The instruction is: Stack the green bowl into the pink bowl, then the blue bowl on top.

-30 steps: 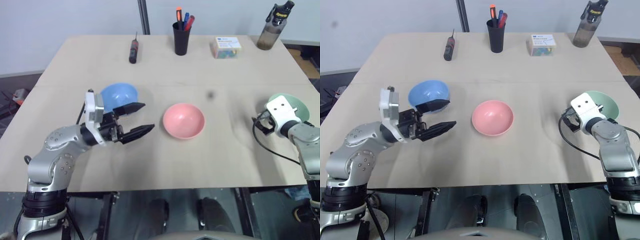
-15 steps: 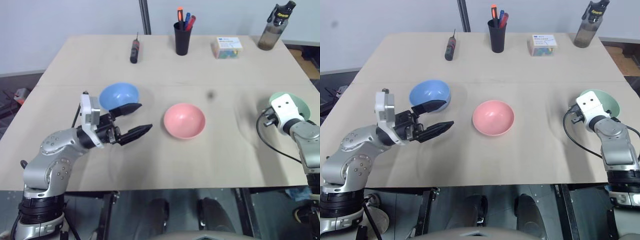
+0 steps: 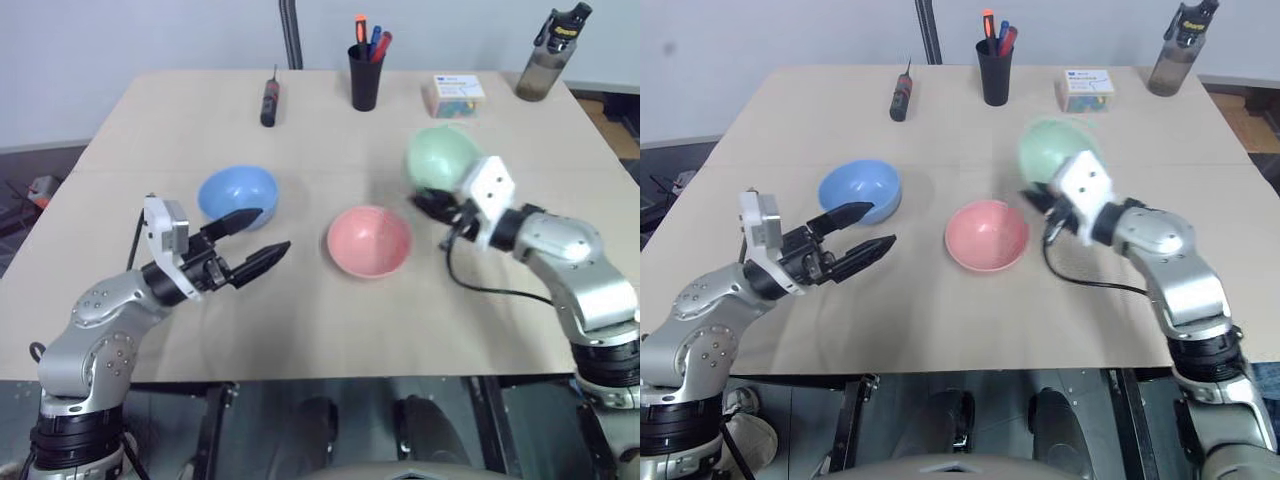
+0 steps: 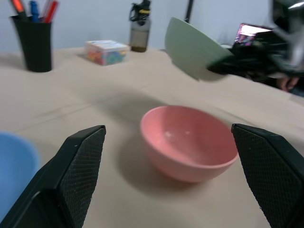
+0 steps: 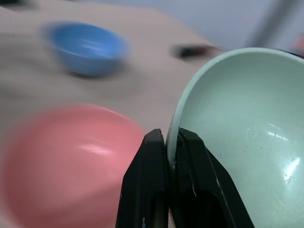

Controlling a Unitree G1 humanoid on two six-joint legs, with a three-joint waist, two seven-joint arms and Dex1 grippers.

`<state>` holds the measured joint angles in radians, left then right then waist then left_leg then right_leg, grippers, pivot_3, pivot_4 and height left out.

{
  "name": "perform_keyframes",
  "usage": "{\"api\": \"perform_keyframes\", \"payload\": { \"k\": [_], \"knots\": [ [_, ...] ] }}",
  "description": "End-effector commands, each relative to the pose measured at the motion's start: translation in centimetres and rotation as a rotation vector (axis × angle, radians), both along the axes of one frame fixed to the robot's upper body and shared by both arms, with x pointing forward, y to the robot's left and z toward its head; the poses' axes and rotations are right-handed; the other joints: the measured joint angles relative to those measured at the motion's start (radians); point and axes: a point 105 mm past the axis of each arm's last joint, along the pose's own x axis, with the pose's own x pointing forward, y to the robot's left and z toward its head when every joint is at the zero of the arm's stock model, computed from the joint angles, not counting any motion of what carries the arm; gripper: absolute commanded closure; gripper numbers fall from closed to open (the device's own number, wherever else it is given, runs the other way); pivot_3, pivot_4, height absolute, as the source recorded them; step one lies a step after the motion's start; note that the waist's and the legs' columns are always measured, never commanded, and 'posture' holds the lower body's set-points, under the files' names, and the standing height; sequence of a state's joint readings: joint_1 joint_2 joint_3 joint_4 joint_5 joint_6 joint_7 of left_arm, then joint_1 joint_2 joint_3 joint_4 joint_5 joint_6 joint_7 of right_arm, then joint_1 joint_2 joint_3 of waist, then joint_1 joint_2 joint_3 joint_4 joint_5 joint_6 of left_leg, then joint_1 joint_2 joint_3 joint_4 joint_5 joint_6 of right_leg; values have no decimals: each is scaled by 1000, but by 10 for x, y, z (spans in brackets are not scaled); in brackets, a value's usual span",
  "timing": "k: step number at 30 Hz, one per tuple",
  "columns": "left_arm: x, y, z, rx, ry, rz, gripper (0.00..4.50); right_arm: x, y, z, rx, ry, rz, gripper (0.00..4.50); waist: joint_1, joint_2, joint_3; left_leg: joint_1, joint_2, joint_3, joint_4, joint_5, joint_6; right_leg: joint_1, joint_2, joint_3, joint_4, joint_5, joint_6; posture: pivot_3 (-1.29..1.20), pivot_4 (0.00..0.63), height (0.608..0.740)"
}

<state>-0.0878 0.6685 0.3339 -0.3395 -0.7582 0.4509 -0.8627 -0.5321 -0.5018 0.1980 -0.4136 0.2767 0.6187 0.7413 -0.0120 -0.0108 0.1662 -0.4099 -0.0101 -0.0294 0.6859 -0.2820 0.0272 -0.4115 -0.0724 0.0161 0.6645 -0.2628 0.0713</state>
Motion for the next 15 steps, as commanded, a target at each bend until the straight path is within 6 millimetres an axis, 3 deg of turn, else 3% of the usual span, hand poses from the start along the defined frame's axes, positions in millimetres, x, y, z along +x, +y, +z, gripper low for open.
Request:
{"api": "perform_keyframes", "payload": {
  "k": [1,3,6,8,11,12,14,15],
  "knots": [
    [2,8,15,41,-64,65,0,-20,23,-9,-69,50,141,4422,2,0,0,0,-1,0,0,0,0,0,0,0,0,0,0,0,150,740],
    [4,11,17,59,-72,100,0,-25,27,-19,-100,88,179,4422,2,0,0,-1,-2,-1,0,0,0,0,-1,-1,0,0,0,0,150,740],
    [8,17,19,96,-81,163,0,-24,27,-17,-74,130,181,3438,-1,0,0,-1,-2,-1,0,0,0,0,-1,-1,0,0,0,0,150,740],
    [18,26,10,247,-48,285,0,-26,26,-8,-65,126,199,2901,-2,0,0,-1,-2,-1,0,0,0,0,-1,-1,0,0,0,0,150,740],
    [26,32,3,420,-43,388,0,-29,24,13,15,74,196,1585,-3,0,0,0,-3,-1,0,0,0,0,0,-1,0,0,0,0,150,740],
    [29,35,1,464,-29,414,0,-27,23,20,39,34,177,1515,-2,0,0,0,-2,-1,0,0,0,0,0,-1,0,0,0,0,150,740],
    [39,38,-2,651,-27,424,0,-28,16,33,83,-45,132,868,3,0,0,-1,-3,-2,0,0,0,0,0,-2,0,0,0,0,150,740],
    [44,37,-3,747,-40,404,0,-31,12,38,90,-69,126,868,3,0,0,-2,-4,-2,0,0,0,-1,0,-2,0,0,0,0,150,740]
  ]
}}
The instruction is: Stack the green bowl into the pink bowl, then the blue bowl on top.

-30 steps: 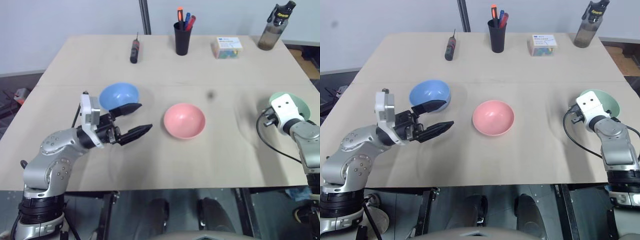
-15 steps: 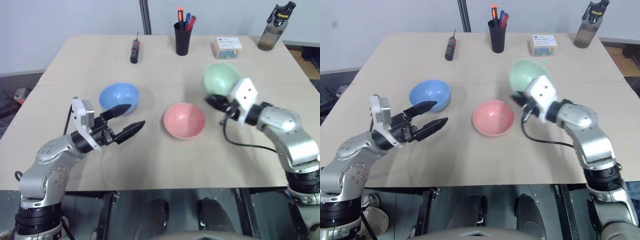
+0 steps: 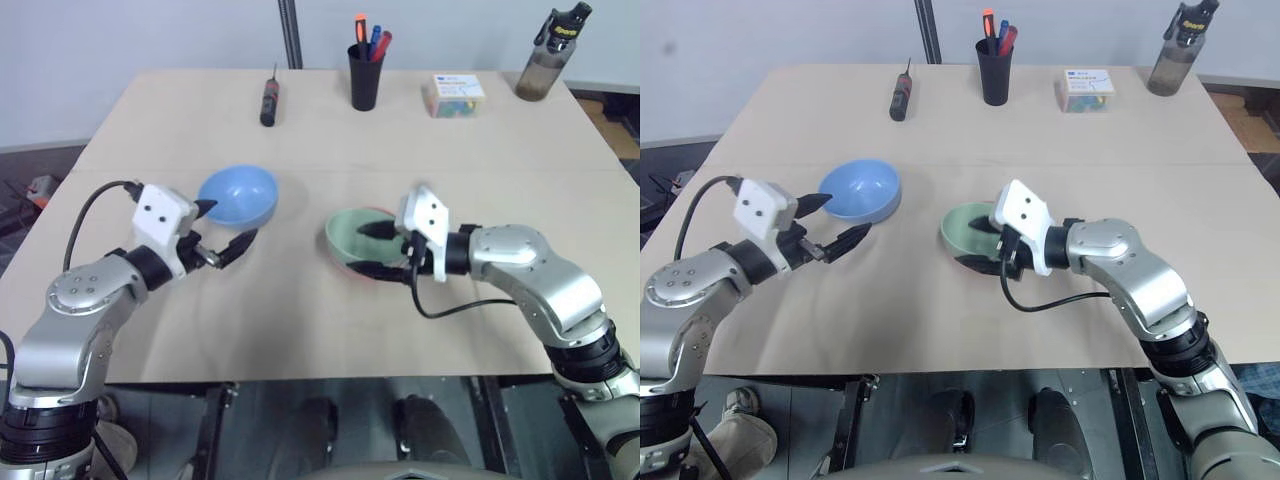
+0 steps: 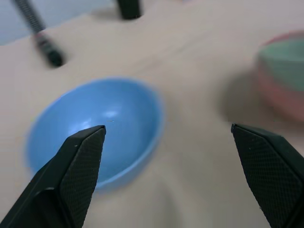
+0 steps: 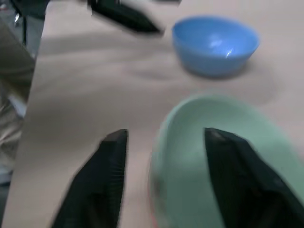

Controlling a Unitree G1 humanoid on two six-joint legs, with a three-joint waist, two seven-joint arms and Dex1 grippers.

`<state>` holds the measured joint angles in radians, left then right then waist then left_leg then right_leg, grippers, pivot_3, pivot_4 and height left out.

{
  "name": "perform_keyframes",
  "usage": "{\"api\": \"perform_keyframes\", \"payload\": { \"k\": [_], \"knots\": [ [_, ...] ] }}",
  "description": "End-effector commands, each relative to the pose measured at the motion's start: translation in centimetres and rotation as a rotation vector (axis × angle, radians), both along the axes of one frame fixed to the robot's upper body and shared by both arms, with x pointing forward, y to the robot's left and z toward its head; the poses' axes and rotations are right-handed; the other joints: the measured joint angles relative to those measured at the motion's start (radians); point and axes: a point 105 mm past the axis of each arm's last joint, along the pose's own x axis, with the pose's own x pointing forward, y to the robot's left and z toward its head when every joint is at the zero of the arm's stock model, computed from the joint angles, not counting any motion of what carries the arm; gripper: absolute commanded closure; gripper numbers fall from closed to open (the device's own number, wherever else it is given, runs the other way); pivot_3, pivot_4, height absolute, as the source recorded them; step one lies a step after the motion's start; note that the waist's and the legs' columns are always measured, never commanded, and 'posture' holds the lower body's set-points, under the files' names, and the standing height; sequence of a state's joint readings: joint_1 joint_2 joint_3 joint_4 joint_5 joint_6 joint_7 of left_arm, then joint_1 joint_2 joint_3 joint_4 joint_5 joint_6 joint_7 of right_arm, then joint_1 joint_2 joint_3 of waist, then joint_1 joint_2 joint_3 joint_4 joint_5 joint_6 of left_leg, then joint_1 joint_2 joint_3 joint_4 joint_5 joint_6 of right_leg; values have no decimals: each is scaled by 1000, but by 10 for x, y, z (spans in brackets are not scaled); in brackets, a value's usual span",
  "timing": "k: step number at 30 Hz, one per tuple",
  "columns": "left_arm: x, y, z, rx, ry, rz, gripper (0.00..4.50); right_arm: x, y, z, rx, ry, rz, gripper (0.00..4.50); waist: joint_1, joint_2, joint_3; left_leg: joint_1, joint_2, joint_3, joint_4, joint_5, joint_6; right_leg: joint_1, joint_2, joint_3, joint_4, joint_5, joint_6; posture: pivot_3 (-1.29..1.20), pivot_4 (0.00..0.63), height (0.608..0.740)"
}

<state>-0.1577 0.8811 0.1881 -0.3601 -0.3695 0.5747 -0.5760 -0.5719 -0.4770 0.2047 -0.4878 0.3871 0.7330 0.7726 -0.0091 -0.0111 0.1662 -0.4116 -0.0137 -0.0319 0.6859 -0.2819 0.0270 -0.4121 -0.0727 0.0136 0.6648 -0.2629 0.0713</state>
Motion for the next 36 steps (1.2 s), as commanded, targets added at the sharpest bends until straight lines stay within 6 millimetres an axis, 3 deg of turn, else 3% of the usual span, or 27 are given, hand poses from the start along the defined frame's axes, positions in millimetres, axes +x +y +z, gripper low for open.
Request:
{"api": "perform_keyframes", "payload": {
  "k": [1,9,12,20,22,25,28,31,33,36],
  "knots": [
    [14,1,10,270,-1,-9,0,-11,-12,31,69,-154,-25,868,4,0,0,-1,-1,-1,0,0,0,0,0,-1,-1,0,0,0,150,740],
    [50,-8,3,529,69,-78,0,-8,-36,28,61,-179,-121,868,-9,0,0,-1,-2,1,0,0,0,-1,2,0,0,0,0,0,150,740],
    [60,-12,0,584,80,-120,774,-7,-38,26,67,-189,-149,841,-10,0,0,-1,-1,2,0,0,0,-1,2,1,0,0,0,0,150,740],
    [73,-24,1,593,97,-196,4346,-9,-47,22,65,-214,-200,841,-5,0,0,-2,-2,1,1,0,0,-1,2,0,0,0,0,0,150,740],
    [74,-27,1,585,104,-208,4461,-8,-50,21,65,-218,-214,841,-6,0,0,-2,-2,1,2,0,0,-1,2,0,0,0,0,0,150,740],
    [64,-49,13,439,109,-316,4461,-7,-59,20,56,-227,-244,841,-5,0,0,-2,-1,1,2,0,0,-1,2,0,0,0,0,0,150,740],
    [49,-71,35,348,90,-459,4461,-9,-71,15,39,-235,-282,841,-3,-1,0,-3,-1,0,2,0,0,-1,1,0,0,0,0,0,150,740],
    [27,-102,64,297,-54,-698,4461,-13,-84,8,37,-233,-320,841,-2,-1,0,-3,-1,0,2,0,0,-1,1,-1,0,0,0,0,150,740],
    [8,-121,87,167,-156,-869,4461,-16,-95,2,23,-228,-363,841,-2,-1,0,-3,-1,0,3,0,0,-1,1,-1,0,0,0,0,150,740],
    [2,-128,91,146,-93,-948,4461,-19,-108,-1,17,-235,-433,841,-4,-1,0,-2,0,0,3,0,0,0,1,0,0,0,0,0,150,740]
  ]
}}
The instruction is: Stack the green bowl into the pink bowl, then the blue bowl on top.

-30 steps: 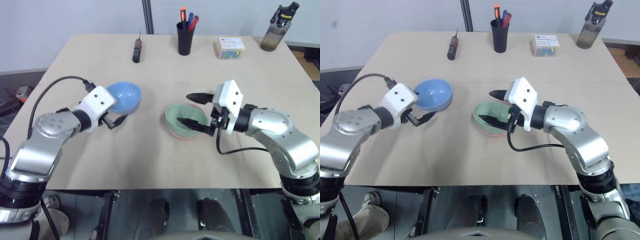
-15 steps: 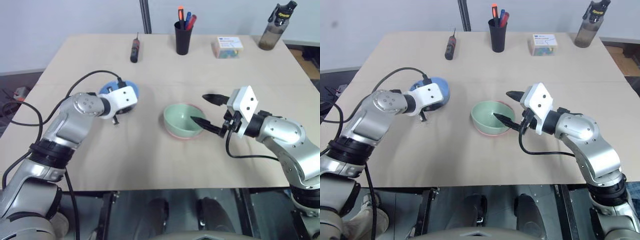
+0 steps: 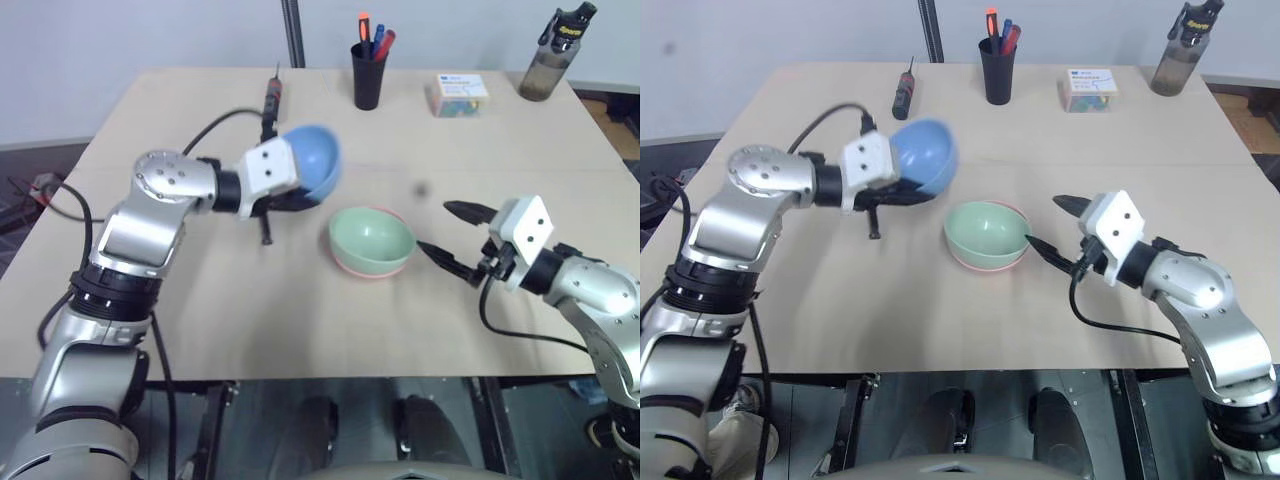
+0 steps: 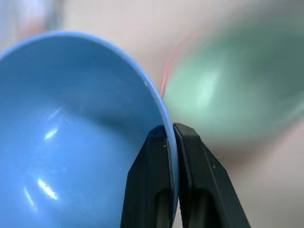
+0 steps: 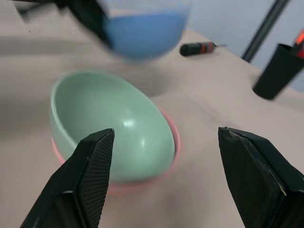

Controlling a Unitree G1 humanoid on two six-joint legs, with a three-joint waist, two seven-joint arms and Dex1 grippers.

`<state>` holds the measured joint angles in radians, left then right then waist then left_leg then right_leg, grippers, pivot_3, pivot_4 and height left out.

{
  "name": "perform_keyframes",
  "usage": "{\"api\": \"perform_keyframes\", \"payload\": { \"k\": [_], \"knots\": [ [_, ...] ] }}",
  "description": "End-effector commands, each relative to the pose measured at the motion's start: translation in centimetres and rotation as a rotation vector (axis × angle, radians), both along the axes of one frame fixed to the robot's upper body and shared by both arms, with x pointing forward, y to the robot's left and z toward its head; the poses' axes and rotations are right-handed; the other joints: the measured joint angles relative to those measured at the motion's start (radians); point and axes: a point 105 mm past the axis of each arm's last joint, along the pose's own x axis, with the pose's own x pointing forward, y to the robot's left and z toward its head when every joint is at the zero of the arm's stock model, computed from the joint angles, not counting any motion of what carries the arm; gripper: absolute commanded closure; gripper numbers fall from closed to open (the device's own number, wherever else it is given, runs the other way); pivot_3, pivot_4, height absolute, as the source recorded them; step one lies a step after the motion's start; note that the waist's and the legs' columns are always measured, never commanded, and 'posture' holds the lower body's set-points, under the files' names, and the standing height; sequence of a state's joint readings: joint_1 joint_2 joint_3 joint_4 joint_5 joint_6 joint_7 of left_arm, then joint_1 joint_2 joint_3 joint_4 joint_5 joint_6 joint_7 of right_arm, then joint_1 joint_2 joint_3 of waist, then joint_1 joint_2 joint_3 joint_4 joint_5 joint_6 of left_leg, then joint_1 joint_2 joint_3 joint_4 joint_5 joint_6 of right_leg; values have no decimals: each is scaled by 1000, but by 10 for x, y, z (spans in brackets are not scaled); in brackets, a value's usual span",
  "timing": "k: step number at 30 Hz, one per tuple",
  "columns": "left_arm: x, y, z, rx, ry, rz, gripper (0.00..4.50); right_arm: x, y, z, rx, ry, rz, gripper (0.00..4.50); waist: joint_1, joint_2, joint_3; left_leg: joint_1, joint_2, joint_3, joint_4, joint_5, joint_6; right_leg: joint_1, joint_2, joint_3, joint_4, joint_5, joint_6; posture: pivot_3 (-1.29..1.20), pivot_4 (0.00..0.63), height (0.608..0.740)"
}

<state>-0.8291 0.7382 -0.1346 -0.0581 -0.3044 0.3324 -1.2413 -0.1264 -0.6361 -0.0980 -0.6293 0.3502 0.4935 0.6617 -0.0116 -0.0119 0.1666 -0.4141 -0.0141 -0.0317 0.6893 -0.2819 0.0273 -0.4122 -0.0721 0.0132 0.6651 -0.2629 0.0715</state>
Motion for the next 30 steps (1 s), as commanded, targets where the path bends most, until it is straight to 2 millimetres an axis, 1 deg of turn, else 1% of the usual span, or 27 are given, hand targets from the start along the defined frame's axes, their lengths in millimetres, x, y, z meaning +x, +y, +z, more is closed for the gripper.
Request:
{"api": "perform_keyframes", "payload": {
  "k": [1,3,6,7,9,11,12,13,14,15,17,19,21,22,23,24,25,26,28,30],
  "knots": [
    [-13,-3,15,18,3,-104,4461,-9,-12,17,-10,-106,-63,841,-5,0,0,1,-1,0,0,0,0,0,0,0,1,0,0,0,150,740],
    [-17,-8,12,53,-5,-184,4461,-12,-16,17,-10,-107,-88,841,-9,1,0,2,-1,2,0,0,0,0,1,2,2,0,0,0,150,740],
    [-13,-14,-5,127,40,-216,4461,-14,-18,18,-13,-117,-122,841,-6,1,0,4,0,3,0,0,0,1,1,3,5,0,0,0,150,740],
    [-15,-16,-9,131,57,-252,4461,-15,-18,18,-13,-118,-127,841,-6,1,0,4,-1,3,0,0,0,1,1,3,5,0,0,0,150,740],
    [-18,-21,-9,109,101,-311,4461,-17,-17,19,-12,-118,-131,841,-4,1,0,4,-1,3,1,0,1,1,1,3,5,0,0,0,150,740],
    [-17,-24,-9,104,130,-337,3744,-18,-15,18,-14,-115,-133,841,-3,0,0,4,-1,3,2,0,0,1,1,3,5,0,0,0,150,740],
    [-15,-25,-9,104,129,-337,3354,-19,-14,17,-14,-112,-133,841,-3,0,0,3,-1,2,3,0,0,1,1,3,5,0,0,0,150,740],
    [-13,-25,-9,103,130,-332,3066,-18,-13,16,-10,-105,-133,841,-3,0,0,2,-1,2,3,0,0,1,1,2,5,0,0,0,150,740],
    [-12,-25,-9,100,130,-329,2624,-18,-13,16,-8,-101,-133,841,-3,0,0,2,-1,2,3,0,0,1,1,2,5,0,0,0,150,740],
    [-10,-25,-8,91,123,-319,2295,-18,-12,15,-8,-97,-132,841,-3,1,0,2,-1,2,3,0,0,1,1,2,5,0,0,0,150,740],
    [-7,-22,-5,56,114,-290,1512,-18,-12,13,-6,-80,-122,841,-4,1,0,3,-1,2,3,0,0,1,1,3,5,0,0,0,150,740],
    [4,-18,3,-37,55,-195,715,-17,-13,10,-7,-60,-115,841,-4,1,0,3,0,2,3,0,0,1,1,3,5,0,0,0,150,740],
    [11,-8,8,-162,53,-109,44,-16,-15,7,-7,-36,-107,841,-4,0,0,3,0,2,3,0,1,1,1,3,6,0,0,0,150,740],
    [15,3,4,-195,36,-43,44,-16,-19,4,-9,-2,-93,841,-6,1,0,3,0,2,3,0,1,1,1,3,6,0,0,0,150,740],
    [16,15,-2,-221,60,21,44,-15,-24,2,-15,24,-89,841,-10,1,-1,3,0,2,3,0,1,1,1,3,6,0,0,0,150,740],
    [13,26,-7,-250,77,59,44,-13,-29,2,1,37,-85,841,-14,1,-1,4,0,3,3,0,1,1,1,5,6,0,0,0,150,740],
    [11,35,-8,-282,71,92,0,-13,-32,4,32,51,-80,294,-15,1,-1,5,1,4,3,0,1,1,1,5,6,0,0,0,150,740],
    [10,48,-16,-290,99,156,0,-15,-35,6,66,69,-60,67,-15,1,0,5,1,4,3,0,1,1,1,5,7,0,0,0,150,740],
    [-4,69,-30,-309,163,215,0,-20,-43,9,81,96,-40,67,-15,1,0,4,2,3,3,-1,1,1,1,5,7,0,0,0,150,740],
    [-14,81,-36,-309,183,257,0,-22,-50,9,59,109,-42,67,-13,1,0,4,4,3,2,-1,2,1,1,5,6,0,0,0,150,740]
  ]
}}
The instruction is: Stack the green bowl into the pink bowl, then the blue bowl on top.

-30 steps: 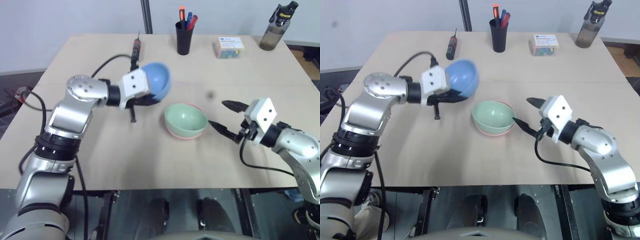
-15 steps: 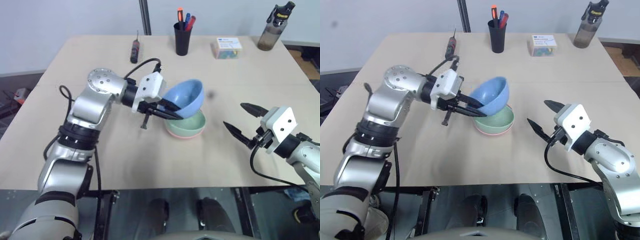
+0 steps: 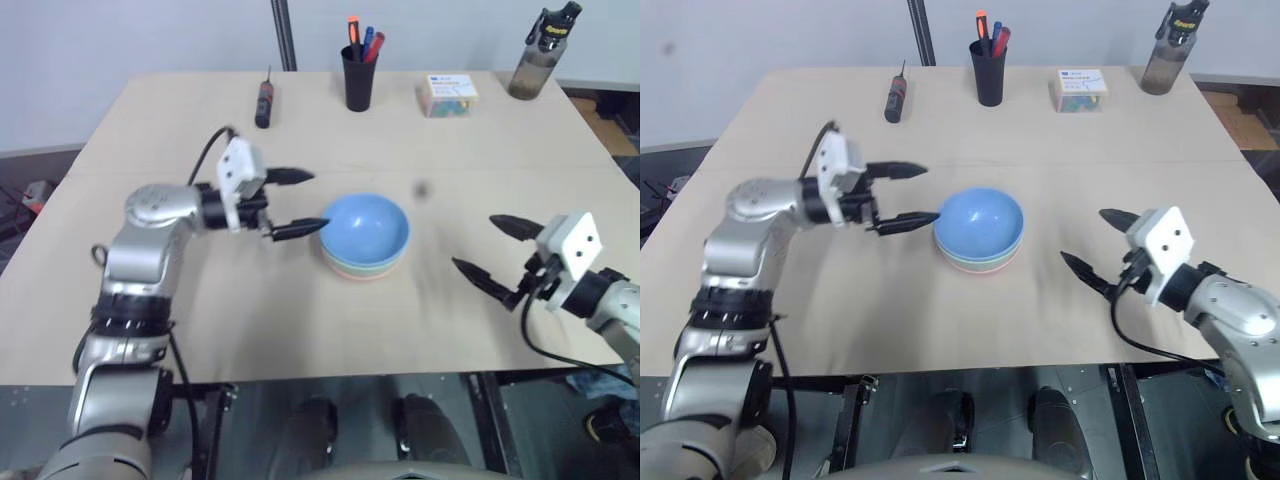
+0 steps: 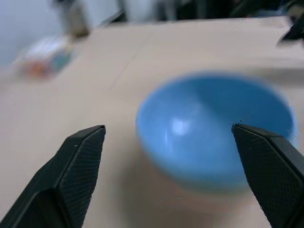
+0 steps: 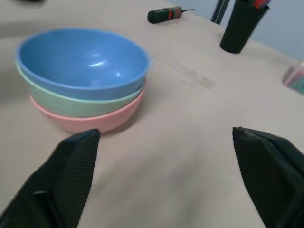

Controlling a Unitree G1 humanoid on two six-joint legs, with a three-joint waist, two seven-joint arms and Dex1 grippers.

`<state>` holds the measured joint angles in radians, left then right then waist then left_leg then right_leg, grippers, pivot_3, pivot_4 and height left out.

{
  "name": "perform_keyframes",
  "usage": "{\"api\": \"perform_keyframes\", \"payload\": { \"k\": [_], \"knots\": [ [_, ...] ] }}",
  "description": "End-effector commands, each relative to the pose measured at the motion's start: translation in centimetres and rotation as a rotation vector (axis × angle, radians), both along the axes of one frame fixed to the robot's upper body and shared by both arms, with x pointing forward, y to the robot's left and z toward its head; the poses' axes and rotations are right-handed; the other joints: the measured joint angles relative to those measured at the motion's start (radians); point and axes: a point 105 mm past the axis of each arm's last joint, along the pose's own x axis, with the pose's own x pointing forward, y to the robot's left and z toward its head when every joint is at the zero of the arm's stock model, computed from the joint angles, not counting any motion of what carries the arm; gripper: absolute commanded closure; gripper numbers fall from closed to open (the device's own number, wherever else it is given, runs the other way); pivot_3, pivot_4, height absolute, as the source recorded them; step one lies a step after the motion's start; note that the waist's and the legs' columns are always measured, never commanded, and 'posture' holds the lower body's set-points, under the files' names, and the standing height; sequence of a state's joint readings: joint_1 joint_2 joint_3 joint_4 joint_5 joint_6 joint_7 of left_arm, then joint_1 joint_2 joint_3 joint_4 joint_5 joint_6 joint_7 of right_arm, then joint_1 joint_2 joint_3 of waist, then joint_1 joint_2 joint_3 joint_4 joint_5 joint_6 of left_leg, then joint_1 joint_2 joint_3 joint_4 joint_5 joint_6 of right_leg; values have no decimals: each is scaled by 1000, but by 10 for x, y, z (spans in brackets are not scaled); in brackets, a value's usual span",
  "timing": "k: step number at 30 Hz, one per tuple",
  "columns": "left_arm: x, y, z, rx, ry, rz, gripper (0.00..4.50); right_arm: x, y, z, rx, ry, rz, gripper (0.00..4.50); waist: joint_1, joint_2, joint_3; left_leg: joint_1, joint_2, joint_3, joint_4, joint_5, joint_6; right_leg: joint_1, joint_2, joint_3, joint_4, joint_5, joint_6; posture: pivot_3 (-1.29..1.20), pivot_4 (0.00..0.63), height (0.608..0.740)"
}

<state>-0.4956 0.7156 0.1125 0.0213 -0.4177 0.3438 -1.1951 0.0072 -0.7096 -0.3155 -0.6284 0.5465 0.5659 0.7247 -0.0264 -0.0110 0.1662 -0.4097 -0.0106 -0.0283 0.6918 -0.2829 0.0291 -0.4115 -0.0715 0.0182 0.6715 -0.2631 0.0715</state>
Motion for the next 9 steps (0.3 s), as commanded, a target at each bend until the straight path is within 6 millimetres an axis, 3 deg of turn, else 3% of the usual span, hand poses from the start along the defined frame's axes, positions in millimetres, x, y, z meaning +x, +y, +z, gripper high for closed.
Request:
{"api": "perform_keyframes", "payload": {
  "k": [1,4,9],
  "knots": [
    [-18,20,15,1,-79,99,0,-9,-17,9,-43,-13,-1,67,9,0,0,0,0,0,0,0,0,0,0,0,0,0,0,0,150,740],
    [-41,48,-2,50,-49,199,0,-24,-34,7,-103,56,18,67,18,0,0,2,0,-1,-1,-2,3,3,-1,-1,-2,0,0,0,150,740],
    [-52,61,-13,83,6,219,0,-36,-45,8,-115,115,39,67,28,-1,0,15,1,-1,-4,-3,4,16,-1,-3,-6,0,0,0,150,740]
  ]
}}
